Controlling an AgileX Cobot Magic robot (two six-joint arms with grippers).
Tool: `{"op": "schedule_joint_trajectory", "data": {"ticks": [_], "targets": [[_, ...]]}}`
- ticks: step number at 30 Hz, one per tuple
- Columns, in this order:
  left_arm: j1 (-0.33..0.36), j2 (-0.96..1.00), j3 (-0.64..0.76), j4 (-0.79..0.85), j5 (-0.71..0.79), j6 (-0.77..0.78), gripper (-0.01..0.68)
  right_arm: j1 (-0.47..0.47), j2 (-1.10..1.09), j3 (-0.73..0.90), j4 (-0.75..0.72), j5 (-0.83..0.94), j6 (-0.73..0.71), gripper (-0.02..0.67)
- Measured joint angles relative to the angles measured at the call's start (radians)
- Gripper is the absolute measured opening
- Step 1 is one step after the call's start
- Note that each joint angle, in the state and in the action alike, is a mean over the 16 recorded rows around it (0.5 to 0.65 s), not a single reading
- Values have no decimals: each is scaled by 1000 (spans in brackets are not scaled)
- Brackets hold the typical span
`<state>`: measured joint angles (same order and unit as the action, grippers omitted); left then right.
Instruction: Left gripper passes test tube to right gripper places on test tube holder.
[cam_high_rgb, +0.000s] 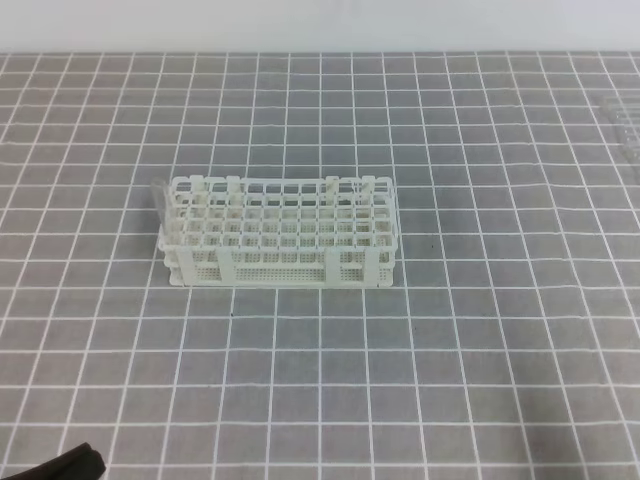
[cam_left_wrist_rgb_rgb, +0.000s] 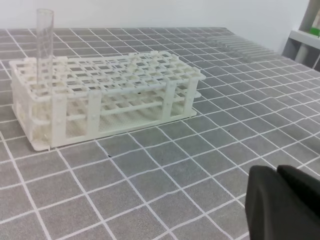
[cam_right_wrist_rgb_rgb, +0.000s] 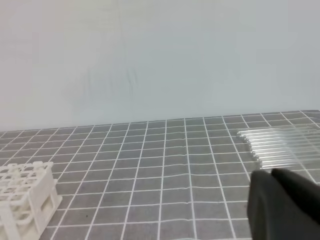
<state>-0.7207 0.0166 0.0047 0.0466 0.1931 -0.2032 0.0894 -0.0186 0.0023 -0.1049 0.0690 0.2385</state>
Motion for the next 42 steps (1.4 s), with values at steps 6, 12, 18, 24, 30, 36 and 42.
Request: {"op": "schedule_joint_trajectory", "data": {"ticks": [6, 12, 18, 24, 30, 36, 42], "targets": [[0, 0, 1, 0, 0, 0, -1, 0, 0, 0, 136, 77, -172, -13], [0, 0, 0, 0, 1, 0, -1, 0, 0, 0, 256, 182, -338, -13], [0, 1, 1, 0, 1, 0, -1, 0, 0, 0, 274, 256, -379, -13], [0, 0, 0, 0, 1, 0, -1, 0, 0, 0, 270, 270, -378, -13], [0, 0, 0, 0, 1, 0, -2, 0, 0, 0, 270, 270, -378, -13], [4, -1, -1, 8, -5, 1, -2, 0, 0, 0, 270, 270, -378, -13], [93, -8, 0, 55, -42, 5, -2, 0, 1, 0, 272, 270, -378, -13]]}}
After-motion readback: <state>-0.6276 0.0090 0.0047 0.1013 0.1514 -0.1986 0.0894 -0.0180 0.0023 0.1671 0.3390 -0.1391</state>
